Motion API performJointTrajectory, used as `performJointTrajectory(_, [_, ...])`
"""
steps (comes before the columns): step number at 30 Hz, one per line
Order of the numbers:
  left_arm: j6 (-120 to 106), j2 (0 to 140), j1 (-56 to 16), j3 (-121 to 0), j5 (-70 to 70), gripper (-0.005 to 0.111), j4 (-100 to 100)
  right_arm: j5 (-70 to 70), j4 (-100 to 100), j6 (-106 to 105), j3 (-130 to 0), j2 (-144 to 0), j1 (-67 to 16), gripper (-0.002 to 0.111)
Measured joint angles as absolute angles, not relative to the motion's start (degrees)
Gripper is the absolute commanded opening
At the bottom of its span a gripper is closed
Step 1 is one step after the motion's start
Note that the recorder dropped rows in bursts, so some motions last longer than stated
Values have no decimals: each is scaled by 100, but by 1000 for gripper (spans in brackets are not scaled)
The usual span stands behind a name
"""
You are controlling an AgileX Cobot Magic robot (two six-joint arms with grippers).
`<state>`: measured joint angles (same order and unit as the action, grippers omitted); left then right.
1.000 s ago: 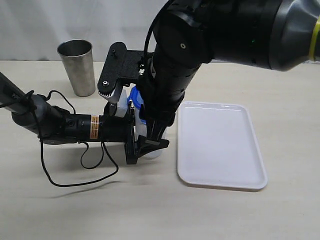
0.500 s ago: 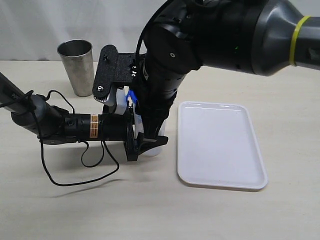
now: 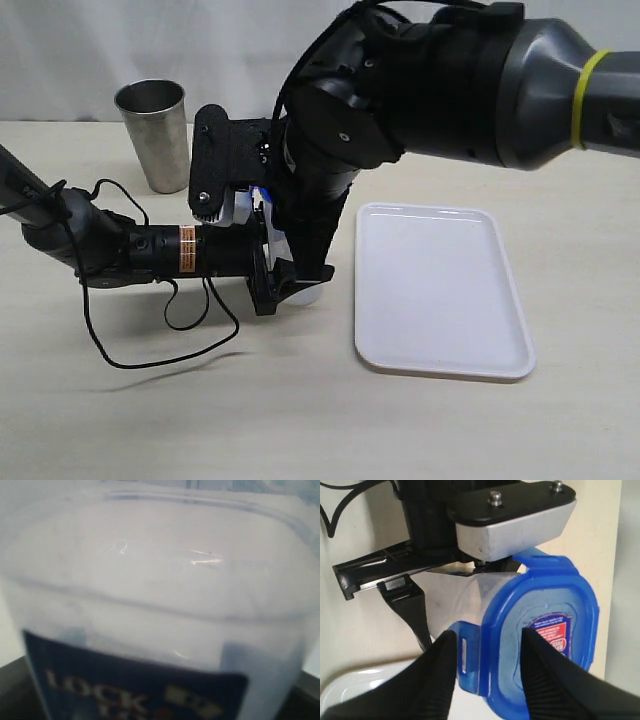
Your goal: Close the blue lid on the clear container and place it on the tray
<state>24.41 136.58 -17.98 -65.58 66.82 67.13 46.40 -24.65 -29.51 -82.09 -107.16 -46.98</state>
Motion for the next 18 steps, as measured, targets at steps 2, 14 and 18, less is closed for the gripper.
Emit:
performJointTrajectory(2, [2441, 13658, -1798, -6558, 6674, 0, 6698, 4427, -2642, -2898, -8073, -10694, -4698, 35])
performJointTrajectory(14, [2497, 13658, -1798, -6568, 6646, 0, 6662, 4072, -3040, -2620, -7859, -10677, -4698, 34])
performJointTrajectory(18, [2497, 13658, -1798, -6568, 6646, 0, 6650, 4072, -3053, -2230, -7859, -10656, -4686, 38])
